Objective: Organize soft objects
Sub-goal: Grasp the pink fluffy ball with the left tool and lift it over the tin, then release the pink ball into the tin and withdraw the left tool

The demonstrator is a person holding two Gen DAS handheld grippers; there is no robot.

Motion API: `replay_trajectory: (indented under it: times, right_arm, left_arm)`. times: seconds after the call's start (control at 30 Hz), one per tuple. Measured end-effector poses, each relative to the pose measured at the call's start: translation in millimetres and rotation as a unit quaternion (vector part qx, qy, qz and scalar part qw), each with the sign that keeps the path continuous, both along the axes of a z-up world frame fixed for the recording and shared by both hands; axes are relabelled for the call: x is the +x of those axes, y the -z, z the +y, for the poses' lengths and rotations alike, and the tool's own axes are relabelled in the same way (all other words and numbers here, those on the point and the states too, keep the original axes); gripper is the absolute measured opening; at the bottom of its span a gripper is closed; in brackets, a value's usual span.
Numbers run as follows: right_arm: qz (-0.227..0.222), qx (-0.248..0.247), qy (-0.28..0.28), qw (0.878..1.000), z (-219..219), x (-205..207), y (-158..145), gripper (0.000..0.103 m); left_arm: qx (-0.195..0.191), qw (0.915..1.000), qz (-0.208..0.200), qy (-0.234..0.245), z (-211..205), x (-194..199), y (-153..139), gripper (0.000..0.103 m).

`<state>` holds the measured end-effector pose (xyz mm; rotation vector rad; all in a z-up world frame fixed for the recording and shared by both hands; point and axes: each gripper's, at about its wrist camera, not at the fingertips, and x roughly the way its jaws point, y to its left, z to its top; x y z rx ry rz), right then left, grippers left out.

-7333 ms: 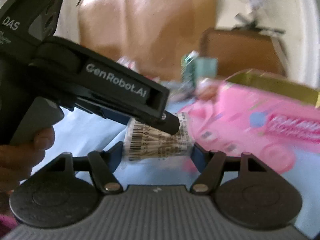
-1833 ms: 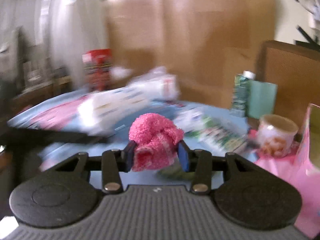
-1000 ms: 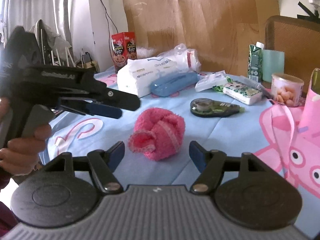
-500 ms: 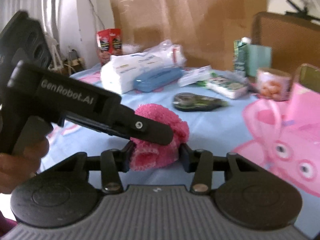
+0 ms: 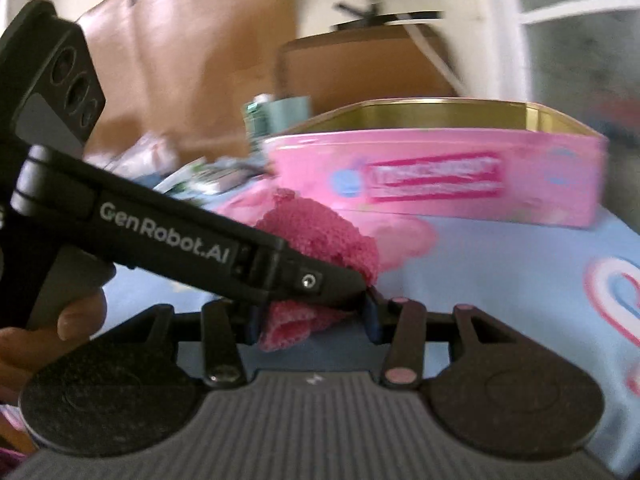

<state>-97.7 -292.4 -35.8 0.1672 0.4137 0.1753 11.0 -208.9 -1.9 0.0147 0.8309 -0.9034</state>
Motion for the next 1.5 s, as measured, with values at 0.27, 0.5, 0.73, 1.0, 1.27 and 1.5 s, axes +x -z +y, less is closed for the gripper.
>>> replay_trajectory:
  times: [0.27, 0.5, 0.73, 1.0, 1.27, 1.5]
  right_arm:
    - [-0.064, 0.014, 0.057, 0.996, -31.5, -5.6, -8.5, 0.048]
    - [-0.145, 0.016, 0.117, 0.982, -69.3, 30.5, -43.3, 0.049]
    - [-0.119, -0.050, 0.174, 0.976, -76.8, 89.0, -41.4, 0.082]
    - [-0.150, -0.025, 0.158, 0.976, -50.2, 57.7, -35.4, 0.083]
    - [-0.235, -0.006, 0.059, 0.970, 13.9, 43.8, -43.9, 0.103]
    - [-0.105, -0.025, -0.123, 0.987, 94.9, 102.5, -56.2, 0.103]
  left_arm:
    - [-0.006, 0.9987, -0.041, 0.032, -40.9, 2.3, -31.5, 0.048]
    - [-0.004, 0.9914, -0.128, -0.028, -79.0, 23.7, -68.4, 0.091]
    - [0.008, 0.9768, -0.174, -0.125, -67.1, 36.2, -66.6, 0.100]
    - [-0.008, 0.9538, -0.202, -0.222, 36.8, 16.6, -65.0, 0.100]
    - [0.126, 0.8819, -0.191, -0.412, 180.4, 23.0, -38.0, 0.100]
    - [0.167, 0.8484, -0.139, -0.483, 257.4, 28.7, -10.8, 0.100]
